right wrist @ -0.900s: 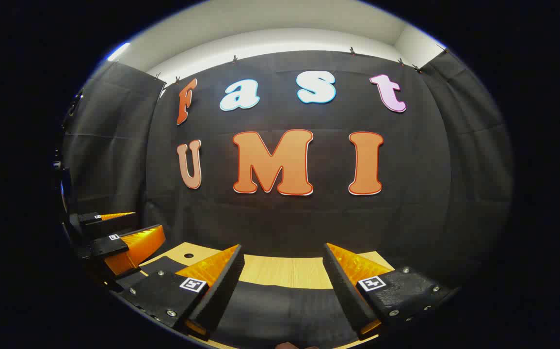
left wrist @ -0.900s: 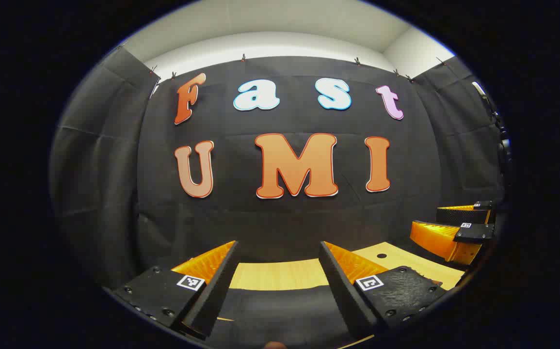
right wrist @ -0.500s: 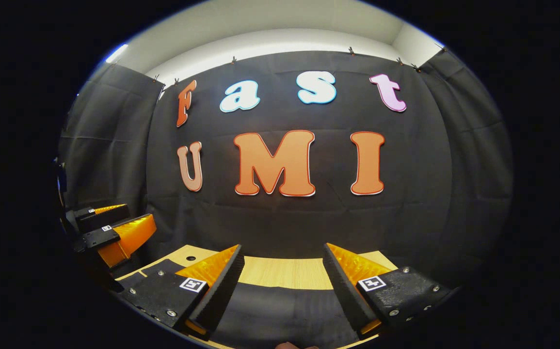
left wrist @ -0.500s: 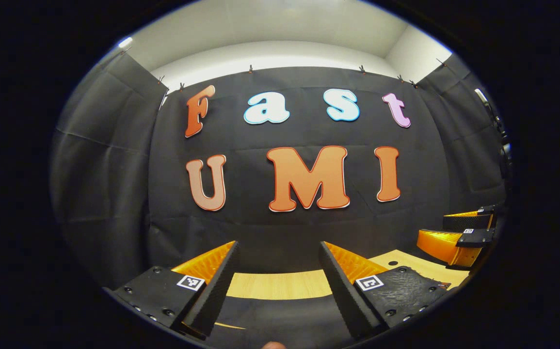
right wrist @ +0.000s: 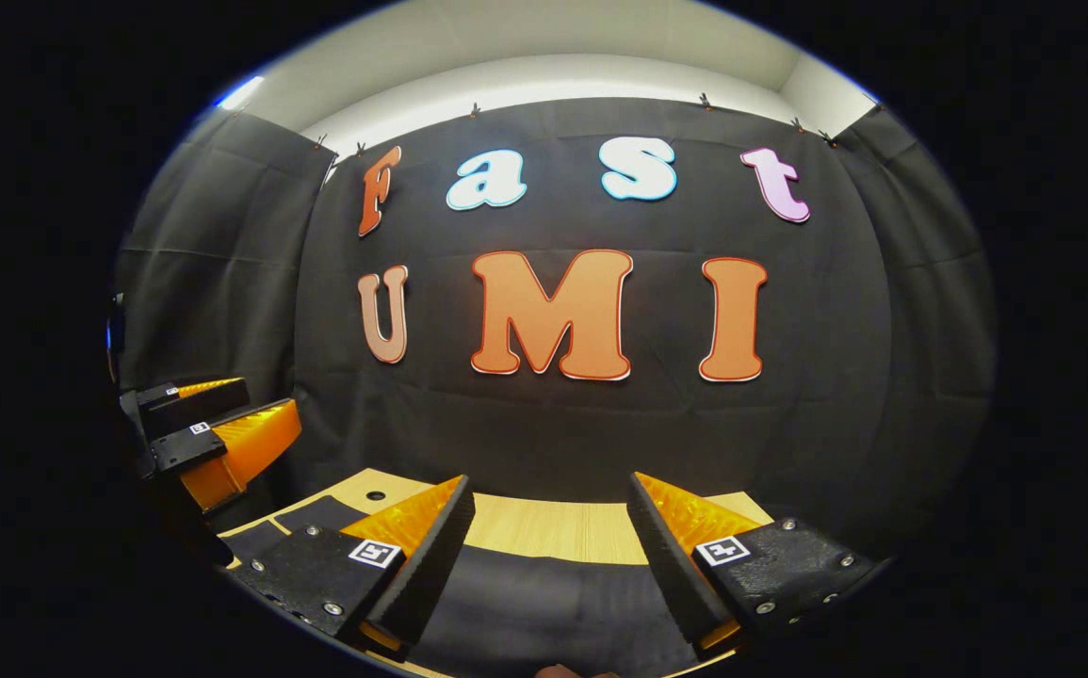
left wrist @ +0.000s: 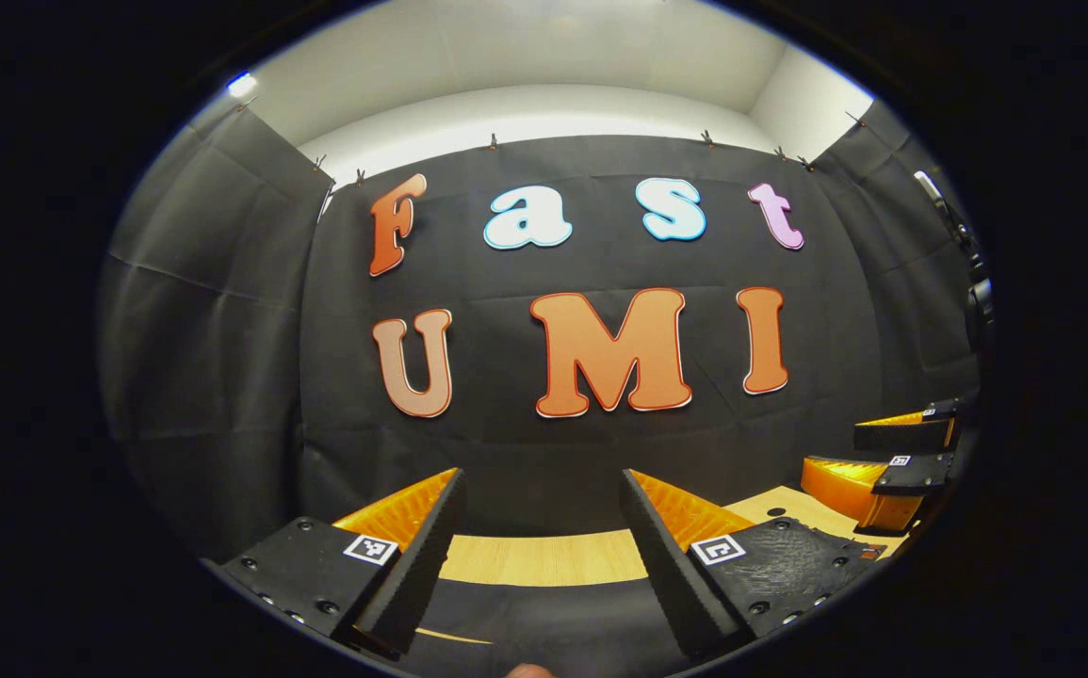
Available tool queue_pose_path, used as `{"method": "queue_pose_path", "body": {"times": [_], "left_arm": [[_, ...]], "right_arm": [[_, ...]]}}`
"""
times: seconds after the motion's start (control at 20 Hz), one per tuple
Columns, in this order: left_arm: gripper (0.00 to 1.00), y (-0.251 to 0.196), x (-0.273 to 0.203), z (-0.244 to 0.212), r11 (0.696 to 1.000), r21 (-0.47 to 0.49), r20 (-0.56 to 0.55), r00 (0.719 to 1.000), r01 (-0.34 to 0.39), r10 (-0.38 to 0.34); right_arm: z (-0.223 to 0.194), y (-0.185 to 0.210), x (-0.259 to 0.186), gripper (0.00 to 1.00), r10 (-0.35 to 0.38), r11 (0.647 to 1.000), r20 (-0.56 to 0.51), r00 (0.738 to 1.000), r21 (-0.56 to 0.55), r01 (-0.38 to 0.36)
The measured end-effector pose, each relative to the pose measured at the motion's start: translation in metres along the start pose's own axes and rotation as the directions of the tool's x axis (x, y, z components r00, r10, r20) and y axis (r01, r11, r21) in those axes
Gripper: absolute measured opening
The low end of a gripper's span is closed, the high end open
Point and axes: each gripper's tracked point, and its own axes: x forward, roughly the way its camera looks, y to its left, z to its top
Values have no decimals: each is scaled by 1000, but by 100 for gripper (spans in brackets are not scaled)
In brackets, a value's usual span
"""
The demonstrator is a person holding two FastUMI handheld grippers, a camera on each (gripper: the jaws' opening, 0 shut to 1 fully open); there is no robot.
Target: Grasp the waist and the cuffs of the jeans and fold them to make the two legs overlap; first hold the waist and fold one-third of the jeans toward the cuffs, then hold the cuffs and fold the remaining one-third in the same direction to finish folding.
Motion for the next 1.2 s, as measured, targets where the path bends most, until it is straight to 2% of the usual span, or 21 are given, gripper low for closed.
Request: {"method": "queue_pose_path", "body": {"times": [0.05,0.3,0.35,0.45,0.55,0.6,0.65,0.7,0.75,0.9,1.0,1.05,1.2], "left_arm": [[97,3,-1,-1,1000,-3,0,1000,-3,3],[97,31,-1,-14,999,-2,-33,999,-37,37],[97,42,-2,-14,999,10,-34,998,-53,53],[97,69,-6,-15,994,47,-23,995,-99,100],[97,94,-11,-13,982,117,16,989,-150,149],[97,102,-13,-14,977,143,28,987,-159,156],[97,105,-14,-25,981,138,6,991,-135,136],[97,110,-15,-42,986,124,-45,992,-108,114],[97,126,-14,-67,991,100,-125,987,-91,103],[97,169,-16,-97,990,74,-228,964,-121,135],[97,189,-19,-112,988,65,-281,947,-143,156],[97,195,-21,-123,987,54,-322,933,-153,162],[97,207,-22,-170,981,51,-446,875,-187,190]], "right_arm": [[-1,2,1,100,2,1000,0,1000,-1,-2],[-12,-6,1,98,-41,999,-37,998,5,41],[-13,-9,1,100,-58,998,-42,997,-2,58],[-20,-20,1,98,-109,994,-67,992,-7,109],[-26,-24,-1,98,-145,990,-87,986,-14,144],[-28,-26,-2,98,-163,987,-95,982,-20,162],[-34,-28,-3,98,-191,982,-111,975,-29,189],[-46,-33,-2,98,-229,973,-140,963,-32,227],[-77,-40,-5,98,-274,961,-229,934,-22,276],[-103,-44,-17,98,-336,935,-313,888,4,355],[-103,-48,-21,98,-361,923,-328,873,8,385],[-105,-51,-21,98,-367,920,-339,866,4,392],[-129,-73,-21,98,-384,910,-418,824,-18,415]]}}
